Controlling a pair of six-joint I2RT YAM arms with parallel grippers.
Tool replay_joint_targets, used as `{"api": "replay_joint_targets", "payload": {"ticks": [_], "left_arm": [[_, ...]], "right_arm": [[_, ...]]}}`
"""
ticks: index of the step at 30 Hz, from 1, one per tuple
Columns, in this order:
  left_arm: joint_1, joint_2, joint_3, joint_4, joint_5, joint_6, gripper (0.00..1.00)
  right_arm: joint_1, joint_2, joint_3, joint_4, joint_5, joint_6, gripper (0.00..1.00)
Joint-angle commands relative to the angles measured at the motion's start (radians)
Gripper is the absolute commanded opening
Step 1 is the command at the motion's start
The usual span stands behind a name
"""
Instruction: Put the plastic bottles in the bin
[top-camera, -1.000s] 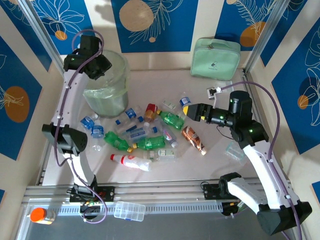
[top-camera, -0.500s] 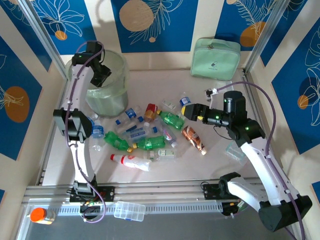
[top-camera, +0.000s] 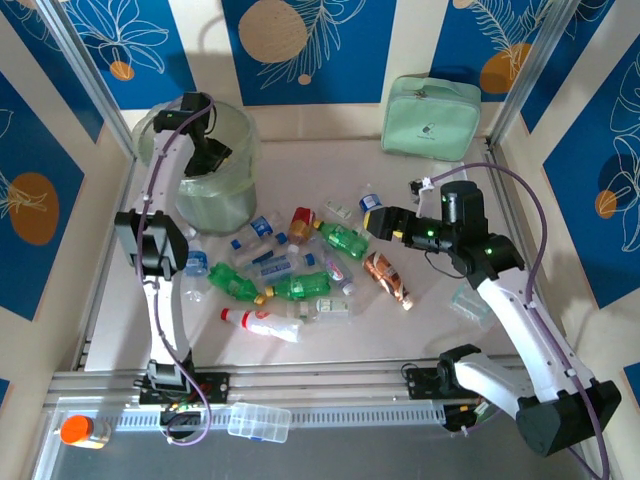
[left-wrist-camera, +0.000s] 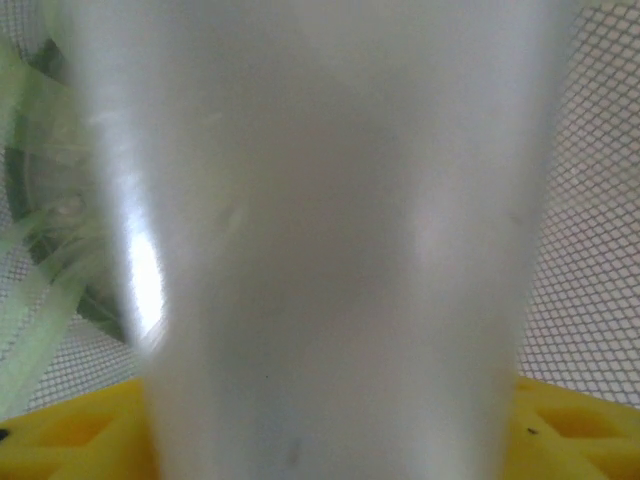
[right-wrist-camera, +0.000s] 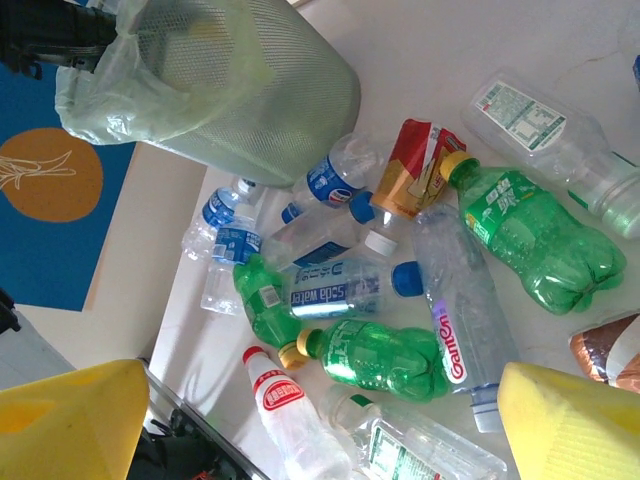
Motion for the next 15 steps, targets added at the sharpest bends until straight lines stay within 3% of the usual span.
{"api": "replay_joint_targets", "payload": {"ticks": [1,15], "left_arm": [[0.008,-0.013,0.035,-0.038,0.020,-0.021,0.73],[0.009,-0.122,0.075,-0.047,0.005,0.043,0.76]], "right_arm": [[0.005,0.000,0.021,-0.020,0.014,-0.016,0.90],[0.003,0.007,0.069,-0.065,0.034,-0.038,0.91]]}}
